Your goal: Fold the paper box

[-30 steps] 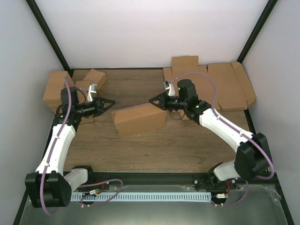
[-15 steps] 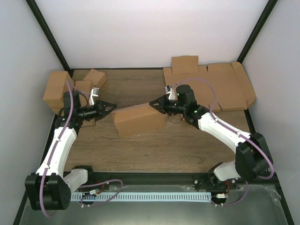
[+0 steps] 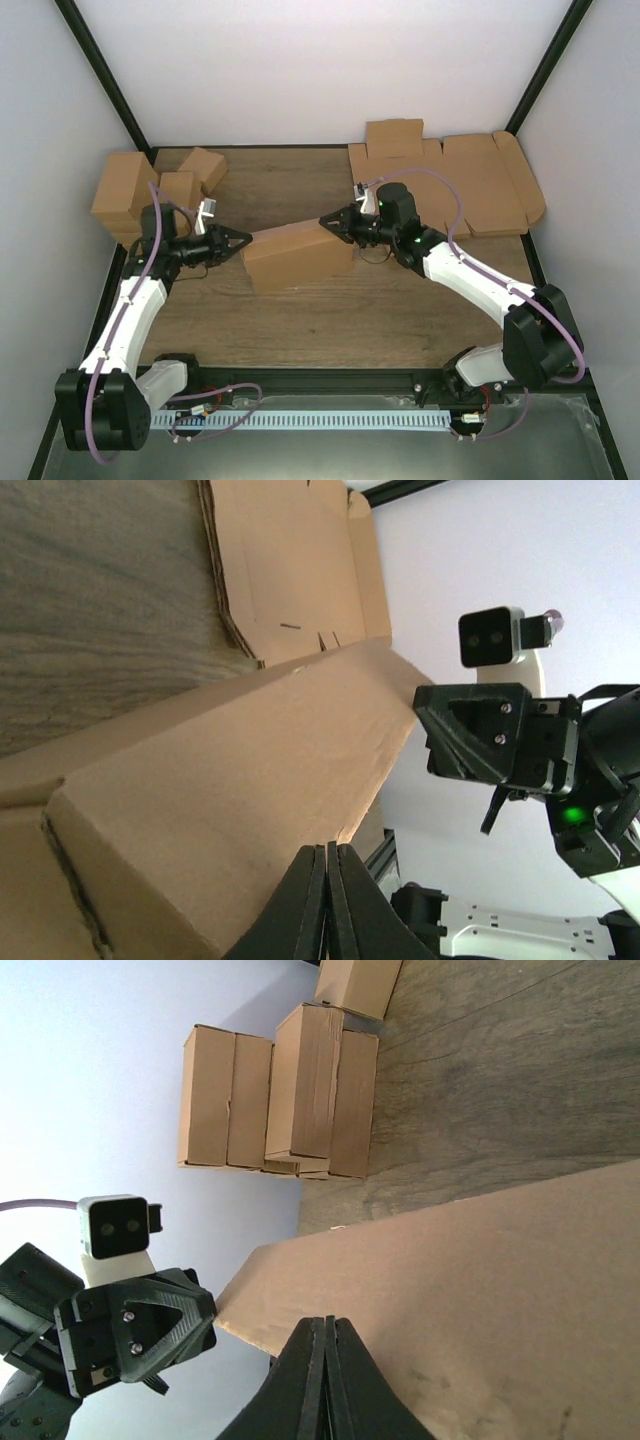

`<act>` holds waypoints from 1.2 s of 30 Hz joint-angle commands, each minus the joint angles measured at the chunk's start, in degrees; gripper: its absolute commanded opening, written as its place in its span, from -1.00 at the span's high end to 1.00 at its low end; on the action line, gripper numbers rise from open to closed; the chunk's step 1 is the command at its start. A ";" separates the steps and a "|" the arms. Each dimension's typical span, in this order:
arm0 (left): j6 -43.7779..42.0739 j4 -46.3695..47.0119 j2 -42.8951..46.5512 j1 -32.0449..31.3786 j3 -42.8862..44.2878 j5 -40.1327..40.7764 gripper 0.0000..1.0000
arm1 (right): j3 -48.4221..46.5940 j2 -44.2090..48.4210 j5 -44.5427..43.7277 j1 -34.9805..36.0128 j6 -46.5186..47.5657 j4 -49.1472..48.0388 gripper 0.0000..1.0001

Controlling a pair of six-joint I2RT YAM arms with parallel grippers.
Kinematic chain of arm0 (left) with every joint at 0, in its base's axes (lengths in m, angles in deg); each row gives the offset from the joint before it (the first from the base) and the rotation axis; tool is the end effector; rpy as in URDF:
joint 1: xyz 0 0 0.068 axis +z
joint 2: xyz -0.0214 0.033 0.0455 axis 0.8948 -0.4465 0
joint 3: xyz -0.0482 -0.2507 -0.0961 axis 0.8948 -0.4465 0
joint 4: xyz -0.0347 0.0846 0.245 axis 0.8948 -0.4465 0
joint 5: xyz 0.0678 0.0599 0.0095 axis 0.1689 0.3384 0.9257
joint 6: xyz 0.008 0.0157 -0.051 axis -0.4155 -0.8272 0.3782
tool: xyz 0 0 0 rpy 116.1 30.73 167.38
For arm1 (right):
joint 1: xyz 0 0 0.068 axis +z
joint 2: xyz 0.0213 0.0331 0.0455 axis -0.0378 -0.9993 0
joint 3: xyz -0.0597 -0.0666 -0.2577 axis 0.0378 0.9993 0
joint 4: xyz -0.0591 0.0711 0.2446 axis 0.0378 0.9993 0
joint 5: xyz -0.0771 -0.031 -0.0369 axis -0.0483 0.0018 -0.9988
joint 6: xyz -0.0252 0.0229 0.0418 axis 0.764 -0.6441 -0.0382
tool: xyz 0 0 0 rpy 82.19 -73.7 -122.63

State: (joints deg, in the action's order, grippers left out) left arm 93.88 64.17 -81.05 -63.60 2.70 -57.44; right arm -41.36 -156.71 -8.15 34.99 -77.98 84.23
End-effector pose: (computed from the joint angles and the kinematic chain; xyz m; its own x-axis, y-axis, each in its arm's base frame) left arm 0.2137 -0.0306 0.2766 -0.8845 -0.3233 -0.3363 0.1813 0.4260 -0.8864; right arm 0.2552 0.1857 0.2840 -0.9019 0.3138 -0.2970 -0.1496 0.4181 0.8960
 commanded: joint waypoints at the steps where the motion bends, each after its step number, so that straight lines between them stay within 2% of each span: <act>1: 0.12 2.02 0.22 -0.25 -3.61 0.07 0.93 | 0.66 0.03 -1.77 0.06 0.00 1.95 0.99; 7: 0.14 2.32 -0.32 -0.26 -3.70 0.04 0.92 | 0.58 -0.06 -1.91 0.05 0.31 2.05 0.99; 12: -0.54 0.08 -0.50 -0.23 0.28 -0.25 0.92 | 0.27 0.04 -1.74 0.06 0.84 2.22 0.99; 19: -1.41 -0.71 -0.94 -0.23 0.26 -0.16 0.92 | -10.36 -0.15 -2.33 -0.33 8.25 10.37 0.99; 23: -1.64 -0.69 -0.86 -0.25 -0.52 0.00 0.92 | -13.22 0.12 -0.02 -2.10 10.60 11.97 0.99; 30: -1.98 -0.87 -0.68 -0.23 -0.96 0.01 0.92 | -10.25 -2.10 5.94 -5.22 11.28 10.08 0.99; 36: -2.25 -0.87 -0.60 -0.24 -1.66 -0.06 0.92 | -4.97 -2.38 6.38 -5.37 11.35 7.60 0.99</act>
State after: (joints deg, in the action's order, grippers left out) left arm 92.54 63.28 -81.88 -63.64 2.00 -57.12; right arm -48.23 -158.44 -3.63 29.76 -67.77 93.17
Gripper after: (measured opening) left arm 0.038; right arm 0.011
